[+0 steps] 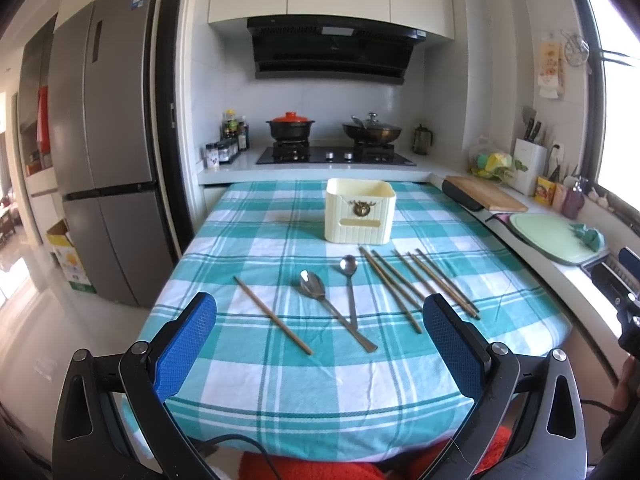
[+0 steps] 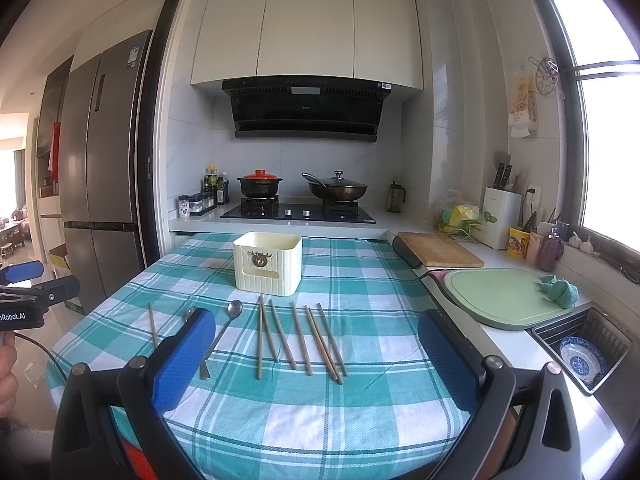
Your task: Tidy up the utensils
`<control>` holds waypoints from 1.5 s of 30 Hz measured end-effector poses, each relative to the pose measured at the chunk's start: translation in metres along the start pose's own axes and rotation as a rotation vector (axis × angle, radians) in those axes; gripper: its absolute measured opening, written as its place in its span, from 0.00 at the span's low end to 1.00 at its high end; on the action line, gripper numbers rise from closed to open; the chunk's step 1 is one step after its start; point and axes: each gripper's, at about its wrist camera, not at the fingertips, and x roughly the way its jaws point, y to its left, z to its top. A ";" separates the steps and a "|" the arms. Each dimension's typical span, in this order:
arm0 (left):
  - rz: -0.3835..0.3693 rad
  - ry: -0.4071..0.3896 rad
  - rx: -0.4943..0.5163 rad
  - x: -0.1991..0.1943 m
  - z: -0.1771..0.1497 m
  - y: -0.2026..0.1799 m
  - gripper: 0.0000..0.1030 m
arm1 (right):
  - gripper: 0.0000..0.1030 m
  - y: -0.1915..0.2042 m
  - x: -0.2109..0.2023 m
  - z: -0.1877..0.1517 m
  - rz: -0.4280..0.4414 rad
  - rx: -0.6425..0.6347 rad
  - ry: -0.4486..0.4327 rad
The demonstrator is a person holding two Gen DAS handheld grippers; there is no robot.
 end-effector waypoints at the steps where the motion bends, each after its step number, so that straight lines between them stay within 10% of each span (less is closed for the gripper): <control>1: 0.002 0.000 -0.002 0.000 0.000 0.001 1.00 | 1.00 0.000 0.001 0.000 0.001 0.005 0.001; 25: 0.059 0.092 -0.059 0.039 0.001 0.019 1.00 | 1.00 -0.006 0.020 -0.008 -0.008 0.011 0.032; 45: 0.199 0.326 -0.172 0.184 -0.012 0.038 1.00 | 1.00 -0.058 0.089 -0.013 -0.084 0.036 0.078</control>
